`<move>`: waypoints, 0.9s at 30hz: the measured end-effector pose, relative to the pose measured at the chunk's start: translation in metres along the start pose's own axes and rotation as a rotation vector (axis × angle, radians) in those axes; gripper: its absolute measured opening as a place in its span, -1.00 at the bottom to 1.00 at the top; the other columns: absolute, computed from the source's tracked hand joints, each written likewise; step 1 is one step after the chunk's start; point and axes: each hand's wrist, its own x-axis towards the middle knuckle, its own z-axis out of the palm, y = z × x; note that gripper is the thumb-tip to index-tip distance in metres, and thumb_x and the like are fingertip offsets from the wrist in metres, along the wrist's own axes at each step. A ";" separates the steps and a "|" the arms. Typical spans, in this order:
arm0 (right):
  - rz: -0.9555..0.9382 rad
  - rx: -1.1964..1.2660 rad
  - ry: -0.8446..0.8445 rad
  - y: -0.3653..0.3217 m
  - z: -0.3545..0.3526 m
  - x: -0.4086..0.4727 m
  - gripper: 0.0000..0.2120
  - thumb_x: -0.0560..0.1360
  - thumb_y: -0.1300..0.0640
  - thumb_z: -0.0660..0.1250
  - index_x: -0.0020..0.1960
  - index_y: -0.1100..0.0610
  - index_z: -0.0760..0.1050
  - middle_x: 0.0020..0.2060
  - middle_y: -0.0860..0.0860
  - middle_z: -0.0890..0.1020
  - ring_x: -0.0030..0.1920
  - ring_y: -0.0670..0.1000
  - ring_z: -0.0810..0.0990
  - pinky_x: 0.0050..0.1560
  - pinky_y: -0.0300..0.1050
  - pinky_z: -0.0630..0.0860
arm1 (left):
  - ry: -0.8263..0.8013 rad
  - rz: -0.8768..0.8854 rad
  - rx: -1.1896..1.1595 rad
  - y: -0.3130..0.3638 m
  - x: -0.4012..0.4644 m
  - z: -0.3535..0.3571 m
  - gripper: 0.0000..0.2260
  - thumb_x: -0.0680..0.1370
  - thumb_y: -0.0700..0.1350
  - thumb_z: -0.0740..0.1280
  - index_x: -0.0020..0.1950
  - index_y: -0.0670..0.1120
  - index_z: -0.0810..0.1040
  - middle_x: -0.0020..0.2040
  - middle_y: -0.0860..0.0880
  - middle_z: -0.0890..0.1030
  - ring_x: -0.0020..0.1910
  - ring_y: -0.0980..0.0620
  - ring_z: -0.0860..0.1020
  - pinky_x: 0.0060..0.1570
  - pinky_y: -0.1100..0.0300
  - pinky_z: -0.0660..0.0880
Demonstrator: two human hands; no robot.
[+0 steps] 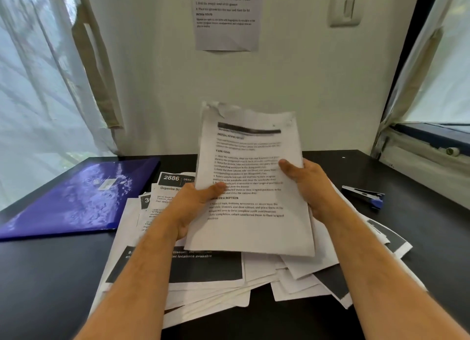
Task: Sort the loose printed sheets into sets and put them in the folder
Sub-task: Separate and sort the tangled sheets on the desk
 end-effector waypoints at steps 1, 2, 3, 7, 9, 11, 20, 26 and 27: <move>0.030 0.018 0.026 0.001 -0.001 0.002 -0.82 0.61 0.08 0.32 0.19 0.07 0.57 -0.02 0.04 0.74 -0.04 0.12 0.74 -0.01 0.14 0.67 | -0.038 -0.037 -0.007 -0.001 -0.001 0.000 -0.66 0.53 -0.07 0.44 0.27 -0.14 0.59 0.10 -0.16 0.70 0.07 -0.19 0.68 0.18 -0.19 0.55; 0.065 0.033 0.046 0.003 -0.003 0.004 -0.82 0.61 0.07 0.33 0.19 0.06 0.57 -0.02 0.04 0.74 -0.04 0.14 0.74 0.00 0.17 0.66 | -0.073 -0.073 -0.028 -0.001 -0.001 0.000 -0.66 0.54 -0.08 0.43 0.29 -0.15 0.57 0.12 -0.18 0.69 0.10 -0.21 0.67 0.19 -0.20 0.54; 0.098 0.051 0.056 0.005 -0.004 0.005 -0.80 0.61 0.06 0.34 0.20 0.07 0.56 -0.01 0.06 0.74 -0.04 0.16 0.73 0.02 0.21 0.65 | -0.103 -0.108 -0.055 -0.001 -0.001 -0.002 -0.65 0.54 -0.09 0.43 0.30 -0.16 0.56 0.15 -0.19 0.68 0.12 -0.23 0.66 0.21 -0.21 0.53; 0.208 0.115 0.047 0.010 -0.008 0.009 -0.77 0.59 0.16 0.36 0.23 0.15 0.54 0.00 0.12 0.73 -0.03 0.19 0.73 0.00 0.22 0.66 | -0.208 -0.220 -0.076 0.000 -0.003 -0.007 -0.61 0.54 -0.11 0.42 0.36 -0.13 0.52 0.20 -0.21 0.66 0.17 -0.25 0.64 0.23 -0.23 0.52; 0.257 0.101 0.012 0.012 -0.010 0.009 -0.77 0.59 0.20 0.35 0.24 0.15 0.54 0.01 0.12 0.73 -0.01 0.18 0.73 0.05 0.20 0.65 | -0.224 -0.242 -0.089 0.001 -0.004 -0.009 -0.62 0.55 -0.08 0.38 0.36 -0.13 0.52 0.20 -0.21 0.65 0.14 -0.23 0.65 0.13 -0.16 0.60; 0.328 0.050 -0.043 0.014 -0.010 0.008 -0.74 0.58 0.20 0.34 0.27 0.14 0.52 0.02 0.13 0.73 0.00 0.20 0.72 0.10 0.23 0.62 | -0.203 -0.215 -0.166 0.003 -0.003 -0.011 -0.62 0.57 -0.03 0.33 0.35 -0.13 0.52 0.21 -0.22 0.65 0.11 -0.22 0.66 0.01 -0.12 0.65; 0.565 -0.083 -0.369 0.009 0.001 -0.007 -0.70 0.58 0.20 0.33 0.30 0.13 0.48 0.11 0.17 0.70 0.10 0.24 0.68 0.12 0.23 0.62 | 0.036 0.138 -0.509 -0.011 0.019 -0.032 -0.60 0.60 -0.26 0.26 0.41 0.04 0.47 0.23 -0.23 0.63 0.04 -0.20 0.66 0.01 -0.15 0.63; 0.536 -0.083 -0.391 0.010 0.005 -0.011 -0.67 0.58 0.13 0.34 0.32 0.15 0.49 0.13 0.17 0.69 0.13 0.23 0.67 0.11 0.19 0.63 | -0.093 0.141 -0.697 -0.011 0.019 -0.032 -0.82 0.61 -0.25 0.17 0.11 -0.01 0.45 0.36 -0.13 0.57 0.27 -0.22 0.58 0.19 -0.19 0.55; 0.497 -0.081 -0.356 0.010 0.006 -0.010 -0.68 0.58 0.08 0.34 0.31 0.14 0.49 0.12 0.16 0.69 0.11 0.22 0.68 0.10 0.19 0.63 | -0.102 0.127 -0.707 -0.011 0.019 -0.032 -0.84 0.62 -0.25 0.17 0.07 -0.01 0.44 0.35 -0.12 0.58 0.25 -0.22 0.59 0.15 -0.19 0.57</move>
